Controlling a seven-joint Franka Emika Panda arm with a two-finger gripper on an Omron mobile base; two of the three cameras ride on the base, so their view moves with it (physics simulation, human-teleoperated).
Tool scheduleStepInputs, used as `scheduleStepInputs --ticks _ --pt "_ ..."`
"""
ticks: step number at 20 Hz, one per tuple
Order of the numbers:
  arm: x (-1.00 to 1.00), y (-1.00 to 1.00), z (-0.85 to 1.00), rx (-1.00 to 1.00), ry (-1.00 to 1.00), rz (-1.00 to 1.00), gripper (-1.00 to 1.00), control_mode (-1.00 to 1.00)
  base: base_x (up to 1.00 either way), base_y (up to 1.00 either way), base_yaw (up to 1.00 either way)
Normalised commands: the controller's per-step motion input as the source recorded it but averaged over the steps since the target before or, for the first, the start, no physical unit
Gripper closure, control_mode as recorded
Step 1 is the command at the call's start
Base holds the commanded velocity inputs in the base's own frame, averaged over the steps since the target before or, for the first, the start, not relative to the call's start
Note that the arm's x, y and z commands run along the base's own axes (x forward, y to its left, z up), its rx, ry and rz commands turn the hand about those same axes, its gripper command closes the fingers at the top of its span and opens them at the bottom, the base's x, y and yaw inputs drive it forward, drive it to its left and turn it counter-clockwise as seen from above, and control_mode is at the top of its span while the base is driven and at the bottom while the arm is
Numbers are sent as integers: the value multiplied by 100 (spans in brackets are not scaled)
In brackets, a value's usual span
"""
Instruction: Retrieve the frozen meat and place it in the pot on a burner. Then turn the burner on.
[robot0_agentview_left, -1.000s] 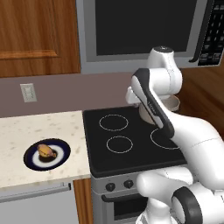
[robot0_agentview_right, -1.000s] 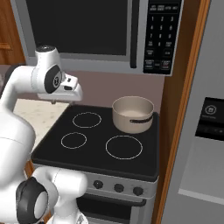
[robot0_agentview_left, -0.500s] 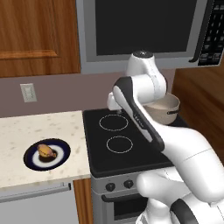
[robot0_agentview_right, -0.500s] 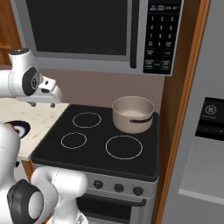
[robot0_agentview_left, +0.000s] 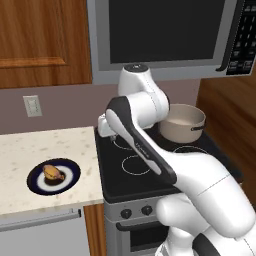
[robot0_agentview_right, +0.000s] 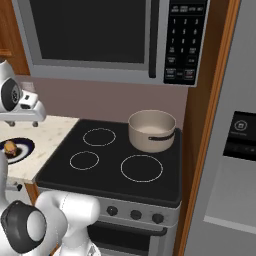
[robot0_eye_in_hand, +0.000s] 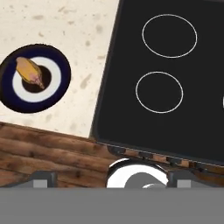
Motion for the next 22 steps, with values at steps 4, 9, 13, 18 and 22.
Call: scheduleStepInputs --ticks 4,9,13,18,22 --pt "-5 71 -22 0 8 12 -100 -100 0 0 0" --pt "0 69 -24 0 2 12 -100 -100 0 0 0" --pt "0 35 -20 0 2 11 -100 -100 0 0 0" --pt "7 36 -18 0 4 21 -100 -100 0 0 0" --pt "11 50 -23 0 5 26 -100 -100 0 0 0"
